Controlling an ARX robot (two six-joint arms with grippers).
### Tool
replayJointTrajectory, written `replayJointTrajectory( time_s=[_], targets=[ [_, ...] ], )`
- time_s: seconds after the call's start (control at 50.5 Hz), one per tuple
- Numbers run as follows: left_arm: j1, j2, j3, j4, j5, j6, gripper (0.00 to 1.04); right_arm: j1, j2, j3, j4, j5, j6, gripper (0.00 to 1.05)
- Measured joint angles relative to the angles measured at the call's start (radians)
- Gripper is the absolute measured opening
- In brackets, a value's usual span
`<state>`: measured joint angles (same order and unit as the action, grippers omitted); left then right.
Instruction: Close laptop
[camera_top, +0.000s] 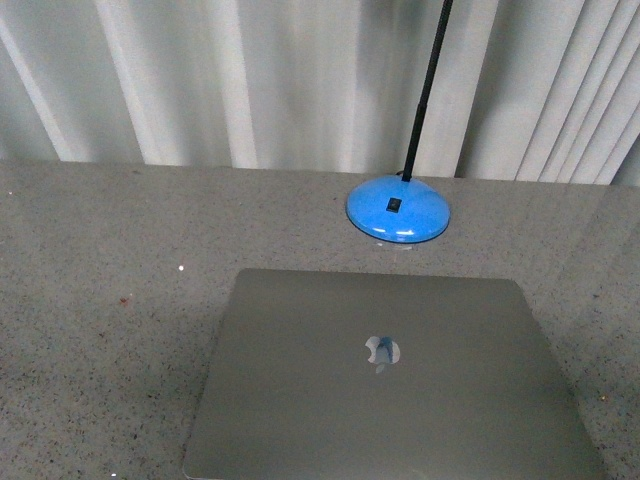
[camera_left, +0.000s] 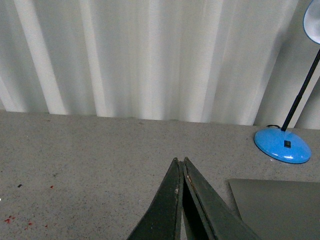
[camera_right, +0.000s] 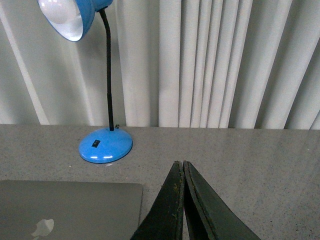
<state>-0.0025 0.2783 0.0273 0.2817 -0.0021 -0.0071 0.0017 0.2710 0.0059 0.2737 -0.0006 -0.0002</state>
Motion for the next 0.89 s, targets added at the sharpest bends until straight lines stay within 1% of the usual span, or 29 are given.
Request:
replayJointTrajectory(
  time_s=[0.396, 0.455, 0.515, 0.733, 0.752, 0.792, 0.812, 0.851, 0.871, 0.891],
  targets=[
    [0.0, -0.101, 0.0, -0.101, 0.0, 0.0, 0.04, 0.0, -0.098, 0.0, -0.098, 0.0, 0.0, 0.03],
    [0.0, -0.149, 0.0, -0.157, -0.002, 0.0, 0.04, 0.0, -0.174, 0.0, -0.2, 0.0, 0.0, 0.03],
    [0.0, -0.226, 0.0, -0.262, 0.002, 0.0, 0.04, 0.0, -0.232, 0.0, -0.264, -0.001, 0.0, 0.03],
    [0.0, -0.274, 0.0, -0.281, 0.002, 0.0, 0.04, 0.0, -0.266, 0.0, -0.273, -0.001, 0.0, 0.03],
    [0.0, -0.274, 0.0, -0.281, 0.002, -0.001, 0.04, 0.0, -0.266, 0.0, -0.273, -0.001, -0.001, 0.06],
    [0.0, -0.275, 0.0, -0.281, 0.002, 0.0, 0.13, 0.0, -0.267, 0.0, -0.273, -0.001, -0.001, 0.16],
    [0.0, -0.275, 0.0, -0.281, 0.002, 0.0, 0.16, 0.0, -0.267, 0.0, -0.273, -0.001, -0.001, 0.18],
    [0.0, -0.275, 0.0, -0.281, 0.002, 0.0, 0.24, 0.0, -0.267, 0.0, -0.273, -0.001, -0.001, 0.25],
    [0.0, -0.275, 0.0, -0.281, 0.002, 0.0, 0.25, 0.0, -0.267, 0.0, -0.273, -0.001, -0.001, 0.28],
    [0.0, -0.275, 0.0, -0.281, 0.002, 0.0, 0.3, 0.0, -0.267, 0.0, -0.273, -0.001, -0.001, 0.3]
  ],
)
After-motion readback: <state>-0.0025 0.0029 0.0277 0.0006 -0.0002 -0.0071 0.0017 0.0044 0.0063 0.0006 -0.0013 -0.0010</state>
